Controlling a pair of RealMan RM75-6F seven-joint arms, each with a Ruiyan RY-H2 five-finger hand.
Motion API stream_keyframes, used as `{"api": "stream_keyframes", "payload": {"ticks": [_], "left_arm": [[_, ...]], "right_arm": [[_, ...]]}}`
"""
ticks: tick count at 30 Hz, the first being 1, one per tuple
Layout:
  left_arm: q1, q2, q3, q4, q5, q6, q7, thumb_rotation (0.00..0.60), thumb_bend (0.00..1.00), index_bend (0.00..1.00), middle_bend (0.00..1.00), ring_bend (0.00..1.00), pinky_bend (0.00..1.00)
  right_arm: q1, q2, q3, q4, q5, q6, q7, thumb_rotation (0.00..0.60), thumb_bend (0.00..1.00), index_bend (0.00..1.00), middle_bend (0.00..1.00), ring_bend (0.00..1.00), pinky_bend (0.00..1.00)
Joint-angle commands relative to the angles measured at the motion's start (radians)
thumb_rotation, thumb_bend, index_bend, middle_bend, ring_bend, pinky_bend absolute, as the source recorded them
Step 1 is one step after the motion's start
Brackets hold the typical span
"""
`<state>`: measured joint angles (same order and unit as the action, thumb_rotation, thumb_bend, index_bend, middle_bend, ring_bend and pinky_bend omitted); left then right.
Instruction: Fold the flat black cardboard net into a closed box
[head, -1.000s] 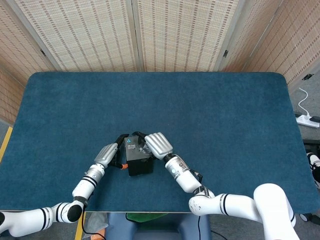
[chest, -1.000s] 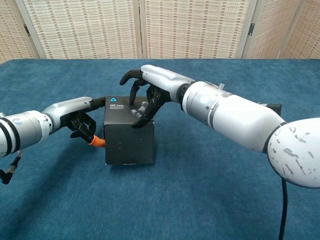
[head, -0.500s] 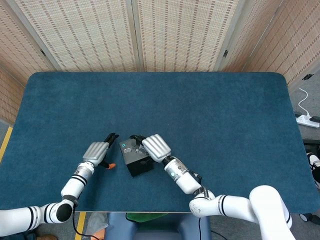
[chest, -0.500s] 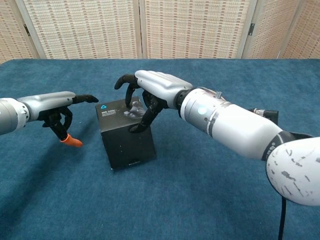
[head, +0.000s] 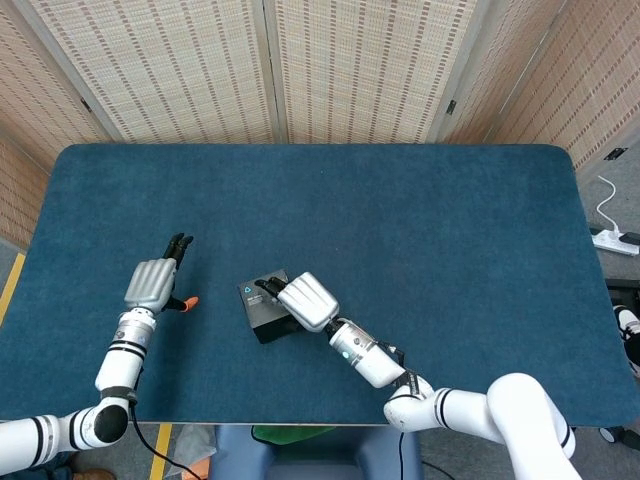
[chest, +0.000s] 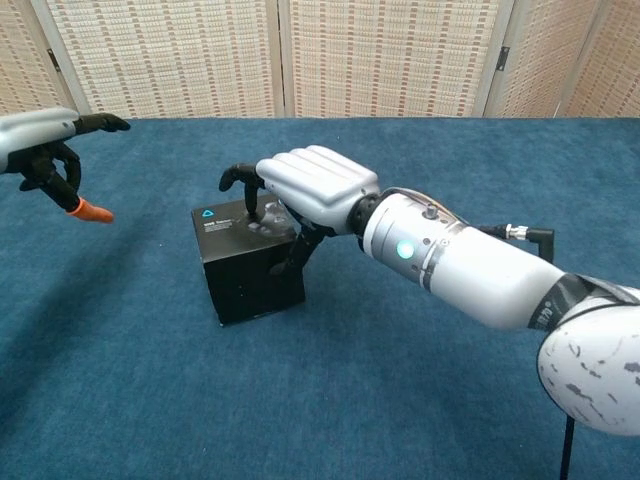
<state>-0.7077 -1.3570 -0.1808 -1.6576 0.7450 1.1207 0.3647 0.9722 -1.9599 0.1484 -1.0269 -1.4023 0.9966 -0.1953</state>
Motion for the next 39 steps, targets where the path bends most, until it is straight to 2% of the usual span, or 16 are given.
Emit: {"api": "stream_keyframes", "payload": {"ticks": [1, 5, 7, 10, 14, 17, 19, 22, 24, 26, 29, 32, 33, 36, 39], "left_arm": [[0.032, 0.038, -0.016, -0.036, 0.040, 0.022, -0.045, 0.600, 0.21, 0.00, 0.00, 0.61, 0.84], [0.042, 0.047, -0.018, -0.046, 0.053, 0.027, -0.058, 0.600, 0.21, 0.00, 0.00, 0.61, 0.84], [0.057, 0.058, -0.013, -0.058, 0.075, 0.039, -0.070, 0.600, 0.21, 0.00, 0.00, 0.61, 0.84], [0.074, 0.068, 0.000, -0.069, 0.105, 0.043, -0.078, 0.600, 0.21, 0.00, 0.00, 0.61, 0.84], [0.083, 0.069, 0.004, -0.066, 0.115, 0.039, -0.076, 0.600, 0.21, 0.00, 0.00, 0.61, 0.84], [0.089, 0.070, 0.005, -0.070, 0.130, 0.047, -0.072, 0.600, 0.21, 0.00, 0.00, 0.61, 0.84], [0.095, 0.070, 0.007, -0.073, 0.142, 0.060, -0.063, 0.600, 0.21, 0.00, 0.00, 0.60, 0.84], [0.104, 0.070, 0.009, -0.077, 0.155, 0.078, -0.050, 0.600, 0.21, 0.00, 0.00, 0.55, 0.84], [0.110, 0.071, 0.011, -0.078, 0.163, 0.092, -0.038, 0.600, 0.21, 0.00, 0.00, 0.50, 0.81], [0.119, 0.072, 0.015, -0.077, 0.171, 0.110, -0.024, 0.600, 0.21, 0.00, 0.00, 0.43, 0.75], [0.139, 0.069, 0.021, -0.068, 0.181, 0.147, -0.006, 0.600, 0.21, 0.00, 0.00, 0.34, 0.63], [0.169, 0.074, 0.034, -0.061, 0.205, 0.181, -0.009, 0.600, 0.21, 0.00, 0.00, 0.27, 0.56], [0.180, 0.077, 0.040, -0.060, 0.214, 0.193, -0.011, 0.600, 0.21, 0.00, 0.00, 0.25, 0.53], [0.225, 0.088, 0.066, -0.048, 0.258, 0.242, -0.020, 0.600, 0.21, 0.00, 0.00, 0.20, 0.45], [0.270, 0.091, 0.089, -0.035, 0.300, 0.289, -0.036, 0.600, 0.21, 0.00, 0.00, 0.13, 0.35]], "right_arm": [[-0.002, -0.074, -0.056, 0.152, -0.109, 0.091, 0.018, 0.600, 0.02, 0.40, 0.45, 0.72, 1.00], [-0.002, -0.101, -0.068, 0.212, -0.138, 0.119, 0.034, 0.600, 0.12, 0.54, 0.58, 0.74, 1.00], [-0.003, -0.139, -0.078, 0.293, -0.164, 0.145, 0.060, 0.600, 0.17, 0.60, 0.66, 0.75, 1.00], [-0.007, -0.172, -0.066, 0.349, -0.168, 0.169, 0.118, 0.600, 0.19, 0.62, 0.68, 0.75, 1.00], [-0.008, -0.178, -0.055, 0.370, -0.183, 0.210, 0.152, 0.600, 0.19, 0.62, 0.62, 0.75, 1.00], [-0.011, -0.162, -0.043, 0.358, -0.189, 0.240, 0.165, 0.600, 0.19, 0.58, 0.52, 0.75, 1.00], [-0.014, -0.144, -0.034, 0.341, -0.194, 0.267, 0.165, 0.600, 0.19, 0.51, 0.45, 0.76, 1.00], [-0.027, -0.105, -0.024, 0.299, -0.200, 0.303, 0.157, 0.600, 0.19, 0.34, 0.34, 0.75, 1.00], [-0.042, -0.073, -0.020, 0.259, -0.203, 0.330, 0.144, 0.600, 0.19, 0.24, 0.30, 0.74, 1.00], [-0.071, -0.021, -0.019, 0.192, -0.202, 0.359, 0.120, 0.600, 0.19, 0.21, 0.29, 0.73, 1.00], [-0.135, 0.083, -0.027, 0.057, -0.196, 0.405, 0.064, 0.600, 0.19, 0.20, 0.30, 0.70, 1.00], [-0.226, 0.220, -0.053, -0.117, -0.178, 0.450, 0.006, 0.600, 0.19, 0.20, 0.30, 0.60, 0.98], [-0.256, 0.265, -0.064, -0.171, -0.170, 0.463, -0.007, 0.600, 0.19, 0.20, 0.30, 0.54, 0.94], [-0.368, 0.426, -0.108, -0.361, -0.127, 0.501, -0.031, 0.600, 0.19, 0.20, 0.30, 0.36, 0.73], [-0.465, 0.546, -0.151, -0.479, -0.092, 0.542, -0.007, 0.600, 0.20, 0.20, 0.28, 0.22, 0.57]]}}
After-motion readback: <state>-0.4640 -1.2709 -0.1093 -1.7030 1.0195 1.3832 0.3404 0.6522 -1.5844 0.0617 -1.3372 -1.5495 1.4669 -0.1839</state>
